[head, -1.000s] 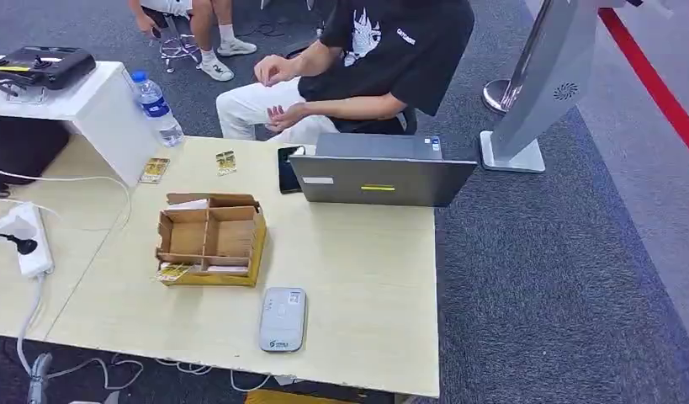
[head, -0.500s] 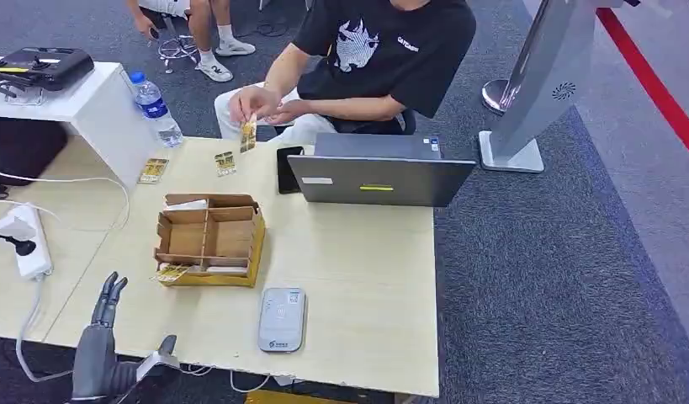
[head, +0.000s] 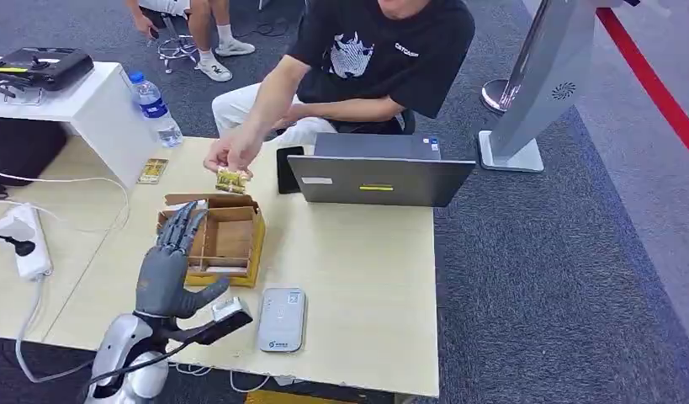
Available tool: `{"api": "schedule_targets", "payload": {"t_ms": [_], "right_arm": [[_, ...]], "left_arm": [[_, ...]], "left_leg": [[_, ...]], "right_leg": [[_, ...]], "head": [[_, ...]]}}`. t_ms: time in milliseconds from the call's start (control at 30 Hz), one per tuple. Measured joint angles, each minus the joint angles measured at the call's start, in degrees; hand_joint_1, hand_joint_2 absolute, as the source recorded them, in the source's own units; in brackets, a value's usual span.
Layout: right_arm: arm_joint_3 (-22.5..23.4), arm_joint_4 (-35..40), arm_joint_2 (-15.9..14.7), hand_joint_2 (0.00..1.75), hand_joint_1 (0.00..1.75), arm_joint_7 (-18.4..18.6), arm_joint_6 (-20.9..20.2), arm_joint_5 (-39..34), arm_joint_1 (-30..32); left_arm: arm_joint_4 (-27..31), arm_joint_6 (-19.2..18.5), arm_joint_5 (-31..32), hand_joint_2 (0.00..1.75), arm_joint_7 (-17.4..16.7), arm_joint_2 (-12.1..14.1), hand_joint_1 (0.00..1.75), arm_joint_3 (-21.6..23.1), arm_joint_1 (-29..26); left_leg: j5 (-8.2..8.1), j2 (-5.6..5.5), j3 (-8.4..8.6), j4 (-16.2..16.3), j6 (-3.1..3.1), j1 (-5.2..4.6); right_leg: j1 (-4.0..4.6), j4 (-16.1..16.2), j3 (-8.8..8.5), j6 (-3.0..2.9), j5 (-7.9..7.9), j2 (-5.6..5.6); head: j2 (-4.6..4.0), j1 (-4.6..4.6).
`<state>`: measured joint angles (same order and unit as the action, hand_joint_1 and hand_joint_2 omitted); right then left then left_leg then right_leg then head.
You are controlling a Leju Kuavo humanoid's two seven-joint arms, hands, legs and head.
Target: Pass the card to the sensor for recognition and then transmit it.
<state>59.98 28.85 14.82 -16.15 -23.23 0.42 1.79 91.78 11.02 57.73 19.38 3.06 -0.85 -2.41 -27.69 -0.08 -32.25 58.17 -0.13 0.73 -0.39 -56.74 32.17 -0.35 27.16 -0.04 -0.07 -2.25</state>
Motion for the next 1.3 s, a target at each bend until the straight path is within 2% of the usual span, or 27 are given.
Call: {"api": "schedule_targets", "payload": {"t_ms": [300, 500, 533, 700, 1300], "right_arm": [[0.0, -0.3, 0.0, 1.75, 0.0, -1.0, -0.4, 3.3, 0.0], [0.2, -0.4, 0.0, 1.75, 0.0, -1.7, -0.9, 5.7, 0.0], [0.4, -0.4, 0.0, 1.75, 0.0, -1.7, -0.9, 6.7, 0.0], [1.3, -0.3, 0.0, 1.75, 0.0, -1.6, -1.2, 9.4, 0.1], [4.8, 0.5, 0.3, 1.75, 0.0, -0.7, -2.6, 10.4, 0.4]], "left_arm": [[-0.8, 0.0, 11.6, 1.75, -6.7, 2.9, 0.0, 10.3, 9.9], [-1.0, 0.0, 18.4, 1.75, -10.8, 4.6, 0.0, 15.7, 14.4], [-1.0, 0.0, 20.1, 1.75, -11.8, 5.0, 1.73, 16.5, 15.0], [-0.9, 0.4, 23.0, 1.75, -13.7, 5.6, 1.75, 17.6, 15.8], [-1.0, 2.6, 23.3, 1.75, -12.7, 6.8, 1.75, 17.6, 12.7]], "left_leg": [[0.02, 0.0, 0.0, 0.0, -0.01, 0.0], [0.06, -0.01, -0.02, 0.0, -0.04, 0.0], [0.06, -0.01, -0.04, 0.0, -0.04, 0.01], [0.06, -0.01, -0.04, 0.0, -0.04, 0.01], [0.06, -0.03, -0.08, 0.0, -0.04, 0.01]], "right_leg": [[0.0, 0.0, 0.0, -0.01, -0.04, 0.01], [0.0, 0.0, 0.01, -0.03, -0.06, 0.0], [0.0, 0.0, 0.01, -0.03, -0.06, 0.0], [0.0, 0.0, 0.01, -0.03, -0.06, 0.0], [0.0, 0.0, 0.01, -0.03, -0.06, -0.02]], "head": [[0.0, 0.0], [0.0, 0.0], [0.0, 0.0], [0.0, -0.02], [0.0, -0.02]]}}
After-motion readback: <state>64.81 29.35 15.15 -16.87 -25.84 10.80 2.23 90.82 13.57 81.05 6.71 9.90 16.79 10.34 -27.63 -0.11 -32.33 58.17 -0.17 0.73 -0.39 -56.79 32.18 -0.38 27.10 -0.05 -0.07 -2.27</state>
